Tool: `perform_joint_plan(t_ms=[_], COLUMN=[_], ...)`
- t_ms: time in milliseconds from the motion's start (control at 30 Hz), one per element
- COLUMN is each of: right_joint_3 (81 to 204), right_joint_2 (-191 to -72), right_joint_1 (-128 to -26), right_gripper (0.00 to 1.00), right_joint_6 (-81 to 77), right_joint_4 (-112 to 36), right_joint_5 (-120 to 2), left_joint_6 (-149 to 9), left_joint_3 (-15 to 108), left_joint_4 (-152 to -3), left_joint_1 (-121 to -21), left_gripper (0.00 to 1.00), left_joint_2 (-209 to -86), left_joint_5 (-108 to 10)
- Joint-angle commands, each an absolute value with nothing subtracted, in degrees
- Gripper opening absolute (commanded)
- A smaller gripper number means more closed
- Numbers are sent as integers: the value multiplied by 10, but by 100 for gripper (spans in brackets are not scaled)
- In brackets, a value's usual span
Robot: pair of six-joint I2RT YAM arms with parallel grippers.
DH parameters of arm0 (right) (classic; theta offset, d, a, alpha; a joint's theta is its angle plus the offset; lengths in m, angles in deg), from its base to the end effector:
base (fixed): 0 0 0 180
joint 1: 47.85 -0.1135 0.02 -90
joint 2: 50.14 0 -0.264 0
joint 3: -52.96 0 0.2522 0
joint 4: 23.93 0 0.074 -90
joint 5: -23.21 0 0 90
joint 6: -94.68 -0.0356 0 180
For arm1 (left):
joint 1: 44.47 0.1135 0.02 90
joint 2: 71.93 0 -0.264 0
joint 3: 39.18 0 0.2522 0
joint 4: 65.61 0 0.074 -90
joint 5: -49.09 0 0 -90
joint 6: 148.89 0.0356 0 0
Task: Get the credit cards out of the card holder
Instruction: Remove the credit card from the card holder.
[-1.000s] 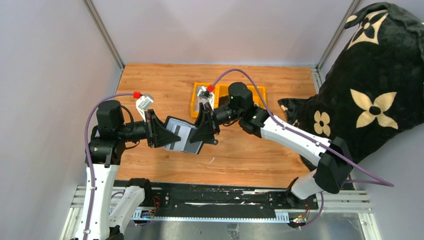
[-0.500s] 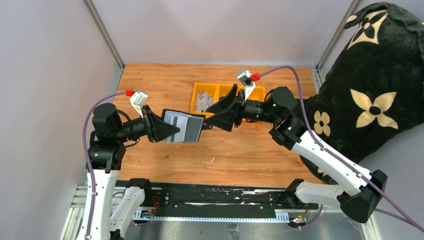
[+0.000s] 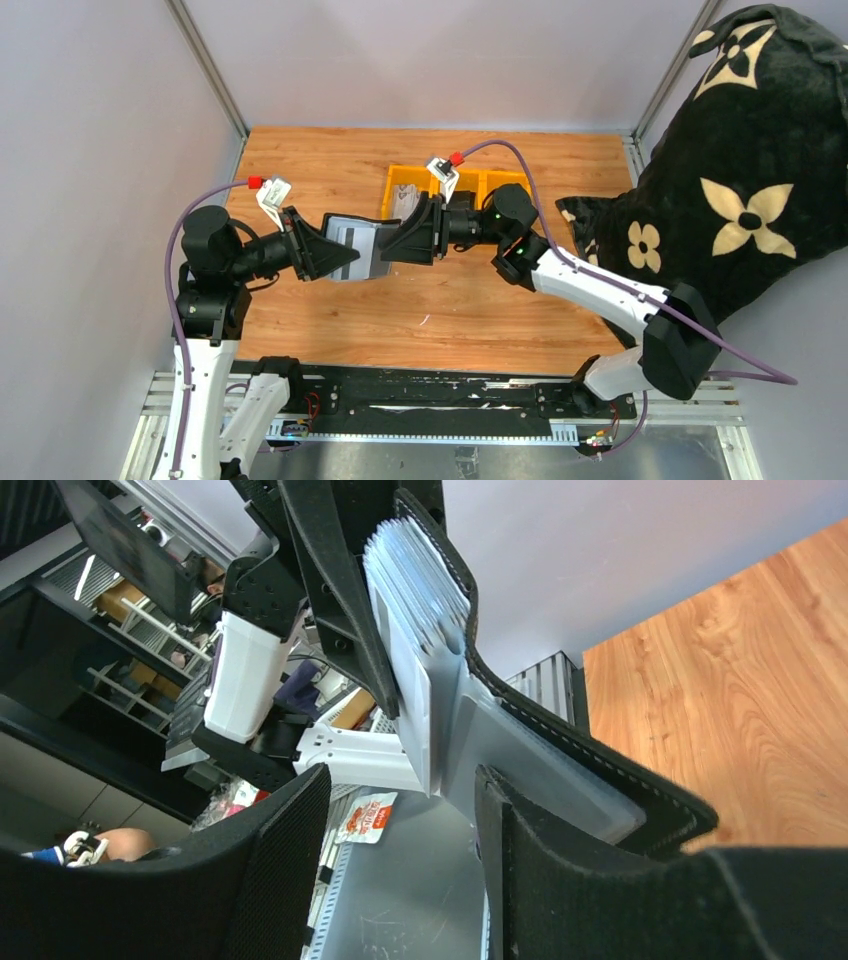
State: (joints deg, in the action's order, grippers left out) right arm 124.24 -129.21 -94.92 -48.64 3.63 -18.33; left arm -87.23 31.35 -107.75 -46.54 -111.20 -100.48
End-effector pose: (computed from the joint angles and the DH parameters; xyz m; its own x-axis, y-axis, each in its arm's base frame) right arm 0.1928 0.2463 0.3715 -0.6365 0.0966 -0.7652 -0.7614 -0.2369 0.6035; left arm 0.1204 -0.0351 0.3941 -0.5764 -0.2198 -0.7871 0.6713 0.4218 -0.6094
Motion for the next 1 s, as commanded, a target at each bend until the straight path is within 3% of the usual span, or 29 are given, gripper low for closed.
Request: perform_joint_plan(t_ms=[0, 433, 633, 867, 967], right_joint_3=[1242, 1255, 1259, 1264, 1258], right_joint_2=[-1310, -1428, -1438, -1435, -1426], right_joint_1=[-962, -965, -973, -978, -978], right_gripper=[58, 43, 32, 6, 0], right_joint_6=[-531, -711, -695, -680, -671], right_joint_4=[129, 380, 359, 336, 323], right_joint_5=[-164, -151, -169, -181, -182], left_joint_6=[-894, -912, -922, -924, -930], left_joint_3=[315, 296, 286, 276, 264], left_joint_4=[-1036, -1017, -1005, -1004, -1002], left_joint_1=[-468, -468, -468, -468, -469], left_gripper=[14, 16, 19, 33, 47], left_joint_2=[-1112, -1110, -1108, -1103, -1099], left_joint_5=[-1020, -1019, -1015, -1020, -1028])
